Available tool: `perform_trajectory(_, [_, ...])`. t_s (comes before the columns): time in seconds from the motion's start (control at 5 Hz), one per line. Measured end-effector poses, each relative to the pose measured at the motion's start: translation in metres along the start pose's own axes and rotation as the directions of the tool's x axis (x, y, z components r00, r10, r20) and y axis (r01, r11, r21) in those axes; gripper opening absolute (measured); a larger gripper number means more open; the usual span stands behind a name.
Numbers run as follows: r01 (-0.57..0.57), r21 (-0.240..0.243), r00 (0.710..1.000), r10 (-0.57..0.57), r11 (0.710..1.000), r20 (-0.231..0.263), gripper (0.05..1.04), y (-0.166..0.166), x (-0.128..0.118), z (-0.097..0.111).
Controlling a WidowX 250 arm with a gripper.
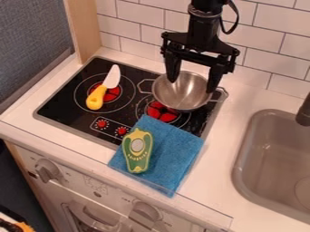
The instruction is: Placed the green half bell pepper near the yellow knife on the upper left side of the burner
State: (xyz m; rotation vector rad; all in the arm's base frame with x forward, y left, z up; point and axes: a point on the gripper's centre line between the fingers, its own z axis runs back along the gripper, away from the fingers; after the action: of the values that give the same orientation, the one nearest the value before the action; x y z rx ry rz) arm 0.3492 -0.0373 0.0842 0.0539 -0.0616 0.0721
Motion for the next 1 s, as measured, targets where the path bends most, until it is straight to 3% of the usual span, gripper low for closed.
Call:
perform_trajectory(0.2, [-0.001,0.004,0.999,0.001,1.0,-0.034,1.001,-0.001,-0.004,-0.011])
perform_trajectory(0.4, [0.007,0.014,0.996,-0.006,1.0,-0.094,1.001,0.003,-0.028,-0.026])
perform_trajectory(0.6, [0.043,0.017,0.996,-0.041,0.999,-0.073,1.001,0.011,-0.056,-0.008])
perform_trajectory(0.8, [0.083,0.047,0.992,-0.078,0.995,-0.1,1.001,0.023,-0.085,-0.01])
perform_trajectory(1.0, [0.049,0.059,0.992,-0.042,0.997,-0.115,1.001,0.037,-0.095,-0.024])
